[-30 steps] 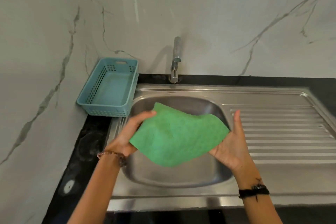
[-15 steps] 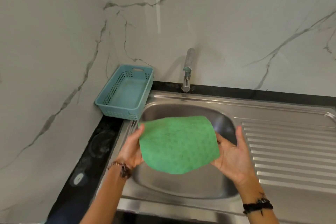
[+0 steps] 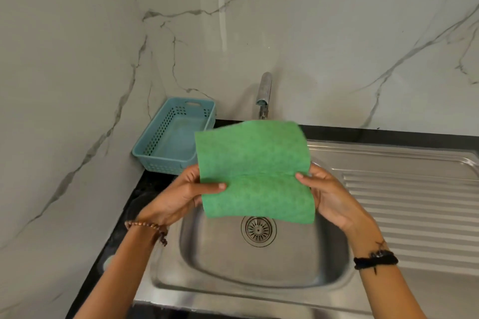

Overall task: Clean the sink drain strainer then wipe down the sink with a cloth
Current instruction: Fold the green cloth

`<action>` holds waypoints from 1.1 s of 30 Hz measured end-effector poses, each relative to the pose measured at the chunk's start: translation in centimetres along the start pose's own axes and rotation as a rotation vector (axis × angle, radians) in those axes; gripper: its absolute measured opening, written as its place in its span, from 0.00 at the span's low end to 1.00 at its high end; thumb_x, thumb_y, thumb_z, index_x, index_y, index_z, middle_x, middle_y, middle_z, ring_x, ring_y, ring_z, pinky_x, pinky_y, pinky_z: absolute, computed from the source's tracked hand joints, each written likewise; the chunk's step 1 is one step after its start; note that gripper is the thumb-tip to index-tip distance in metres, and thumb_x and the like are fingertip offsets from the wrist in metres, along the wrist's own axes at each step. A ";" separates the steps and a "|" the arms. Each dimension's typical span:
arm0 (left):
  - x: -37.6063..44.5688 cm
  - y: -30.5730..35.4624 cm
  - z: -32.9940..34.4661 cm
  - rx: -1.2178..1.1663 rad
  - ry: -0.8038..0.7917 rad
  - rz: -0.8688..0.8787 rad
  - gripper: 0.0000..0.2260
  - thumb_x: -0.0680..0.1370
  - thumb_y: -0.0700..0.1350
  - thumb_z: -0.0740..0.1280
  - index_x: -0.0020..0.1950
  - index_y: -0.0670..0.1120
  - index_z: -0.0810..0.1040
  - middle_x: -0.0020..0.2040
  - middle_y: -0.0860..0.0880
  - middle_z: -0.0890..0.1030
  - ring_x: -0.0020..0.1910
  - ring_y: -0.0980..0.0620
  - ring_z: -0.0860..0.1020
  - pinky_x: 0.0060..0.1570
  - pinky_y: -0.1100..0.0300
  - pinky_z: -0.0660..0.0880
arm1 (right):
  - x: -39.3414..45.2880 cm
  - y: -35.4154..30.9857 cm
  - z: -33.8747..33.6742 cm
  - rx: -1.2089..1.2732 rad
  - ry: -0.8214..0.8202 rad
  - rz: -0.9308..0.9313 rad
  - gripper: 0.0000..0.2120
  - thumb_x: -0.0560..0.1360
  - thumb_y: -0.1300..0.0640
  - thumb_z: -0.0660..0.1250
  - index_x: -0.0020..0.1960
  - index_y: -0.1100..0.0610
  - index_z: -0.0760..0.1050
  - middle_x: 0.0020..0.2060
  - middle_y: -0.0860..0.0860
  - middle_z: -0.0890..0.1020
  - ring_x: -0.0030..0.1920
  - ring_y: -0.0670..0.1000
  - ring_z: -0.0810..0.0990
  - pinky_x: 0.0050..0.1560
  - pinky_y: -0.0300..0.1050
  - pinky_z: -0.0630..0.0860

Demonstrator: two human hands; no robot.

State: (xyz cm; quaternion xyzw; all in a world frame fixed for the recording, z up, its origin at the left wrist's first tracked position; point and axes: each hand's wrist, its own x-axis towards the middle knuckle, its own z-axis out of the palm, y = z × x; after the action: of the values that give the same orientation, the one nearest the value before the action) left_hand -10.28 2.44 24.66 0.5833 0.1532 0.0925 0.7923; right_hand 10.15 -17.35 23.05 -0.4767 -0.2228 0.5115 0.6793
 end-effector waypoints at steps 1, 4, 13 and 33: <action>0.0 0.8 0.1 0.035 -0.005 0.036 0.17 0.69 0.32 0.66 0.52 0.48 0.83 0.53 0.50 0.84 0.54 0.52 0.81 0.47 0.63 0.79 | 0.1 -0.4 0.2 -0.007 -0.007 -0.022 0.14 0.70 0.63 0.65 0.51 0.50 0.83 0.48 0.50 0.86 0.46 0.49 0.85 0.42 0.40 0.82; 0.5 1.1 0.2 0.242 0.042 0.050 0.23 0.75 0.28 0.58 0.54 0.53 0.81 0.55 0.51 0.83 0.57 0.49 0.80 0.48 0.59 0.78 | 0.8 0.1 0.6 -0.082 0.031 -0.003 0.17 0.76 0.64 0.61 0.56 0.47 0.81 0.41 0.50 0.84 0.38 0.46 0.83 0.39 0.39 0.81; 0.5 -1.0 0.2 0.370 0.105 -0.165 0.24 0.79 0.37 0.51 0.61 0.63 0.75 0.53 0.48 0.83 0.45 0.48 0.81 0.41 0.52 0.80 | 1.6 2.2 0.2 -0.075 0.148 0.217 0.15 0.76 0.47 0.61 0.52 0.54 0.81 0.43 0.51 0.87 0.43 0.49 0.86 0.39 0.45 0.82; -1.8 -6.4 -0.5 -0.458 -0.044 -0.305 0.36 0.63 0.60 0.75 0.69 0.54 0.69 0.65 0.44 0.77 0.59 0.42 0.78 0.57 0.42 0.75 | 1.0 4.7 4.1 0.251 -0.075 0.101 0.21 0.68 0.69 0.67 0.59 0.55 0.78 0.50 0.55 0.85 0.47 0.52 0.85 0.42 0.43 0.82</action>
State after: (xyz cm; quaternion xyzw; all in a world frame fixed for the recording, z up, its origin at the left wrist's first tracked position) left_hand -12.32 0.39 18.63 0.3610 0.1970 -0.0084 0.9115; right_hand 5.02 -14.61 20.56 -0.3792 -0.1580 0.5865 0.6981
